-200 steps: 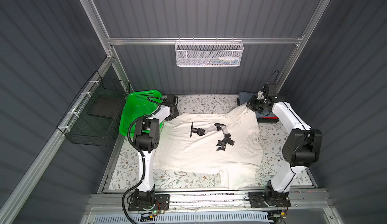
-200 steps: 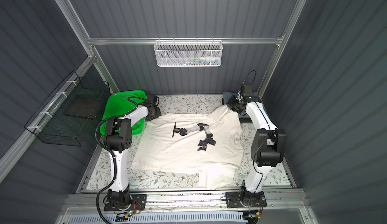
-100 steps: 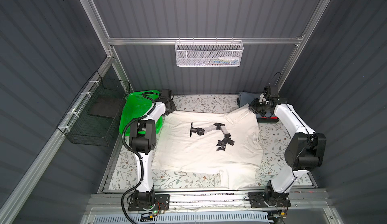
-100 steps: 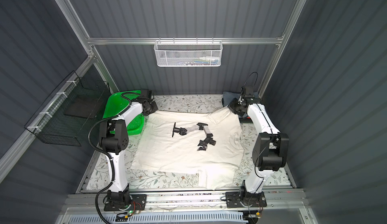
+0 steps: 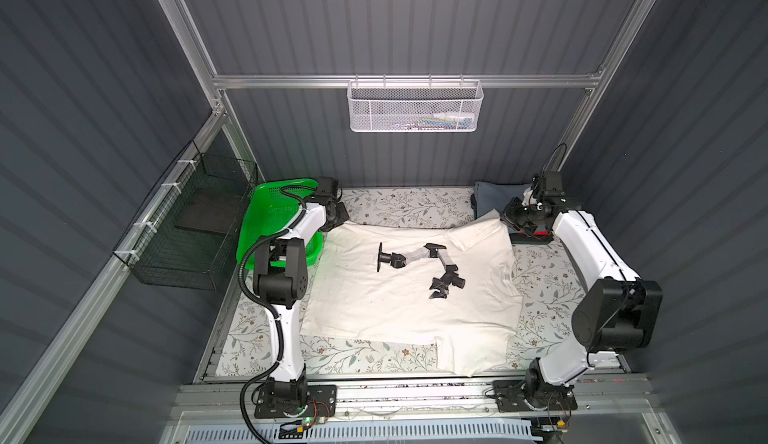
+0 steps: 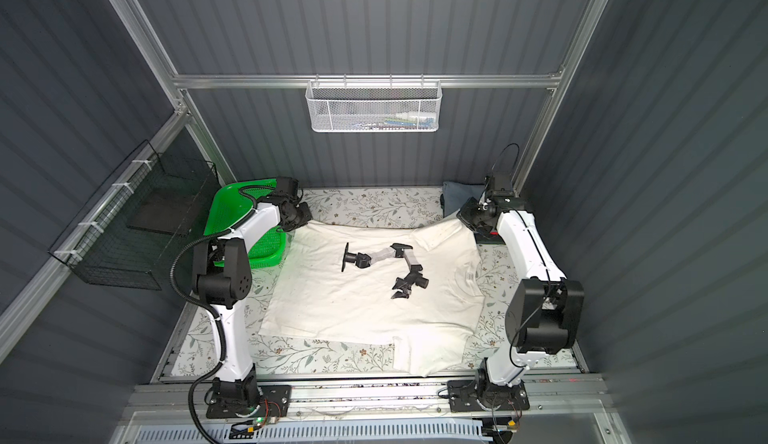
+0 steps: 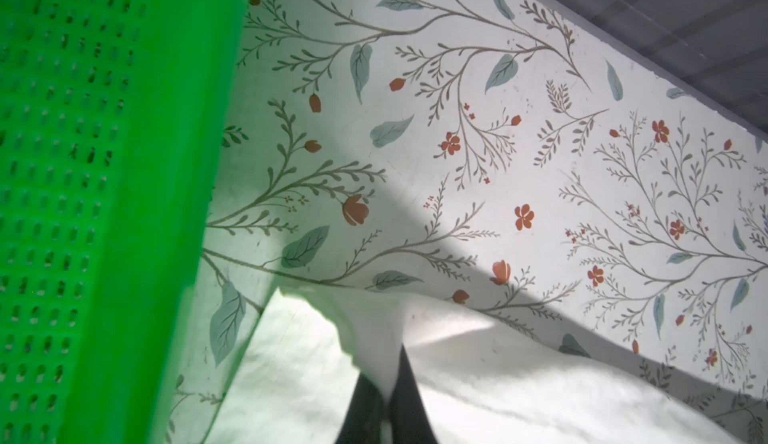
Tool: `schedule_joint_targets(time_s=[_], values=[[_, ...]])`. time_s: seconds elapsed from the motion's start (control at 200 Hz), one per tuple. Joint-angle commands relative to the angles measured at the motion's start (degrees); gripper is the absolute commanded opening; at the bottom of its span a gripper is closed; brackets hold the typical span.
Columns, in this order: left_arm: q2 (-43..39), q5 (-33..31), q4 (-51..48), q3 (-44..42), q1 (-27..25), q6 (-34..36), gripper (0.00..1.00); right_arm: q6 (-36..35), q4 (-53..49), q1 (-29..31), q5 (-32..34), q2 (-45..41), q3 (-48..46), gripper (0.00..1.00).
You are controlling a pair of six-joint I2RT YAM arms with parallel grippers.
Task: Fold and stack the t-shirts
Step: 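Pull far shoulder toward robot with right gripper while left gripper holds corner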
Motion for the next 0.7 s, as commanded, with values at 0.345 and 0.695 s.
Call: schedule_joint_targets(time_s=[0.345, 0.695], values=[[-7.8, 3.4, 0.3, -6.5, 0.5, -1.6, 0.0, 0.8, -3.9, -0.4, 2.3, -8.0, -10.3, 0.0], [-9.8, 1.3, -0.3, -10.6, 0.5, -0.8, 0.0, 1.0, -5.7, -1.8, 3.0, -13.3, -15.4, 0.0]])
